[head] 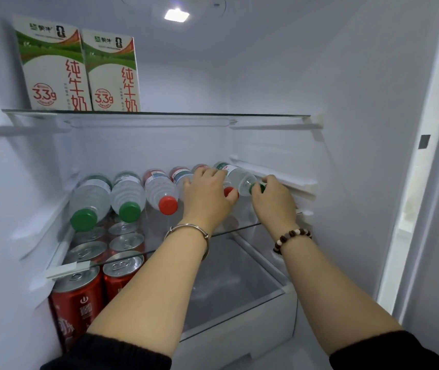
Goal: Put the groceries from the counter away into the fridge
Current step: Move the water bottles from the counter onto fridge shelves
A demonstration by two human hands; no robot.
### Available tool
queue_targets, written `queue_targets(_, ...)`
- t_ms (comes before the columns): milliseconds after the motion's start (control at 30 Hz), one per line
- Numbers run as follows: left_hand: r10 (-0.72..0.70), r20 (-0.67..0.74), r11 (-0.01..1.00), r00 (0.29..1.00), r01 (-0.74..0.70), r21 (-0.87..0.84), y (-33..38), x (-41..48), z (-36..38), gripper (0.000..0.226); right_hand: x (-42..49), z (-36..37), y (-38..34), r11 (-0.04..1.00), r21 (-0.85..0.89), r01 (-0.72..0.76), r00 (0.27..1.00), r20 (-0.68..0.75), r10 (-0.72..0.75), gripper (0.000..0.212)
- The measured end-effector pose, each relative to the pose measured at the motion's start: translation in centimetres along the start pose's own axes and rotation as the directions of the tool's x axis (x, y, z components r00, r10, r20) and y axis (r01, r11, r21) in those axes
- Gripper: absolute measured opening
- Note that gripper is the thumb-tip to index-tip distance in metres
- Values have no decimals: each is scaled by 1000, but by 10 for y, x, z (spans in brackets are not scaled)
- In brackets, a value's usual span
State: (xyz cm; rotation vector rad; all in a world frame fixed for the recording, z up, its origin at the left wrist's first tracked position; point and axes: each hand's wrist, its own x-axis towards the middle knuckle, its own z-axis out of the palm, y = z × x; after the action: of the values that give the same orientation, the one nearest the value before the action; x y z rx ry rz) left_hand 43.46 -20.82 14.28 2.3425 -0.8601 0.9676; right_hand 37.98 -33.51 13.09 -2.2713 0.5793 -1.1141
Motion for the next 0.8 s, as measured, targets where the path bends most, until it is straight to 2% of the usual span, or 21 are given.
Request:
queue_targets(100,137,-122,986,983,-147,-75,7,-7,-11,39,-22,-6,3,994,79,73,995,-72,-67,17)
queue_targets(233,363,-270,906,892,-406,-122,30,-38,-16,39,-69,-19,18,963,246,113,991,-97,-91,32)
queue_targets(367,343,-253,877,905,-405,-258,51,-104,12,39,-122,-30,51,963,264,59,986,-164,-15,37)
queue_targets(467,321,-149,853,935,-354,-383,63,-163,41,37,-168,-38,79,979,203,-38,989,-131,65,36)
queue_targets(600,254,77,836,964,-179,-518,80,-238,72,42,-230,-53,119,978,121,-168,983,-50,175,35)
queue_targets(700,264,239,815,934,-84,-574,97,-282,87,46,-273,-69,150,967,51,-249,968,15,249,35)
queue_targets(800,331,356,802,874,-62,-594,116,-310,94,45,-313,-88,181,948,-48,-316,948,32,317,36)
